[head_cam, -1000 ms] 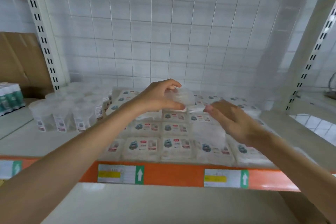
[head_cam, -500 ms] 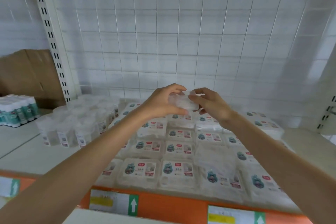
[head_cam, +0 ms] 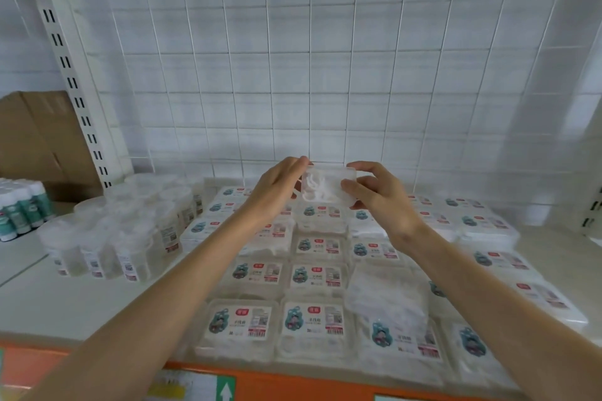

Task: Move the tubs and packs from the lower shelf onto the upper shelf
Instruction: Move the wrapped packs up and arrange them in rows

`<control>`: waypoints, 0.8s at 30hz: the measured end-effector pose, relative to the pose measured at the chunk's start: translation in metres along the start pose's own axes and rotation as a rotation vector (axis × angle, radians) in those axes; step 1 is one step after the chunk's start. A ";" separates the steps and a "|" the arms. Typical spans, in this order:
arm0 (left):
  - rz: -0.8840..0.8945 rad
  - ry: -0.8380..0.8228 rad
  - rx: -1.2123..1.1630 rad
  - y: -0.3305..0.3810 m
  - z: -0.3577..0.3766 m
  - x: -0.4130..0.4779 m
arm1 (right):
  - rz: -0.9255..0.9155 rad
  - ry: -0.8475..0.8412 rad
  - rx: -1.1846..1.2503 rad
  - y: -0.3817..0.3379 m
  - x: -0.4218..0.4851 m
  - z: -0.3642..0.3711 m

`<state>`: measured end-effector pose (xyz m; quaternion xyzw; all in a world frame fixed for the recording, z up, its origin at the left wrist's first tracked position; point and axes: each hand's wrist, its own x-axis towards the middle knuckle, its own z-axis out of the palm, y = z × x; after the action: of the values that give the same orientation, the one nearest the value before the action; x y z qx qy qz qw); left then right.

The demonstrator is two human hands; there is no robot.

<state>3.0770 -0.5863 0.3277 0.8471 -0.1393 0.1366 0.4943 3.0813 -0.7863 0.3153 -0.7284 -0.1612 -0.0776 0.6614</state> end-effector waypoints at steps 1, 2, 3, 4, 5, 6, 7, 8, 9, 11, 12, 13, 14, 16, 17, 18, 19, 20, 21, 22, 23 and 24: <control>0.004 -0.014 -0.004 -0.002 0.000 0.000 | -0.006 0.005 0.003 0.001 0.000 0.000; 0.008 -0.025 -0.002 -0.003 0.000 0.001 | -0.014 0.012 0.008 0.001 0.000 0.001; 0.008 -0.032 -0.003 -0.004 0.000 0.000 | -0.023 0.019 0.012 0.002 0.000 0.001; 0.001 -0.026 -0.018 -0.004 0.000 -0.001 | -0.035 0.026 0.019 0.003 -0.001 0.000; -0.009 -0.018 -0.043 -0.004 0.000 -0.001 | -0.046 0.033 0.028 0.003 -0.001 -0.001; -0.017 -0.010 -0.070 -0.004 -0.001 -0.001 | -0.055 0.040 0.034 0.003 -0.002 -0.002; -0.020 -0.010 -0.077 -0.003 -0.002 -0.002 | -0.059 0.047 0.034 0.003 -0.003 -0.003; -0.013 -0.023 -0.065 0.000 -0.002 -0.003 | -0.062 0.055 0.031 0.003 -0.003 -0.004; 0.004 -0.045 -0.040 0.002 -0.002 -0.005 | -0.064 0.058 0.031 0.004 -0.003 -0.005; 0.034 -0.077 -0.012 0.002 -0.002 -0.006 | -0.069 0.052 0.037 0.005 -0.003 -0.007; 0.042 -0.080 -0.017 0.001 -0.002 -0.006 | -0.072 0.050 0.043 0.005 -0.003 -0.007; 0.047 -0.078 -0.030 0.000 -0.002 -0.006 | -0.073 0.053 0.050 0.005 -0.004 -0.006; 0.048 -0.070 -0.046 -0.001 -0.002 -0.006 | -0.070 0.064 0.052 0.005 -0.004 -0.006; 0.052 -0.050 -0.054 -0.003 -0.003 -0.005 | -0.031 0.101 0.041 0.003 -0.005 -0.005; 0.060 -0.039 -0.046 -0.004 -0.003 -0.005 | 0.003 0.116 0.035 0.003 -0.005 -0.005; 0.073 -0.029 -0.040 -0.005 -0.003 -0.005 | 0.039 0.132 0.025 0.003 -0.004 -0.005; 0.087 -0.021 -0.036 -0.005 -0.003 -0.004 | 0.075 0.146 0.004 0.002 -0.004 -0.005; 0.101 -0.015 -0.036 -0.006 -0.003 -0.004 | 0.100 0.157 -0.023 0.001 -0.004 -0.005; 0.113 -0.011 -0.034 -0.006 -0.003 -0.004 | 0.120 0.162 -0.043 0.000 -0.004 -0.005; 0.125 -0.008 -0.035 -0.006 -0.002 -0.004 | 0.137 0.156 -0.056 -0.002 -0.005 -0.006; 0.135 -0.003 -0.040 -0.006 -0.002 -0.004 | 0.154 0.137 -0.063 -0.003 -0.006 -0.006; 0.146 0.000 -0.048 -0.005 -0.002 -0.004 | 0.160 0.111 -0.067 -0.005 -0.008 -0.005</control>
<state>3.0753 -0.5821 0.3230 0.8226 -0.2038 0.1688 0.5034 3.0728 -0.7920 0.3184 -0.7554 -0.0629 -0.0703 0.6485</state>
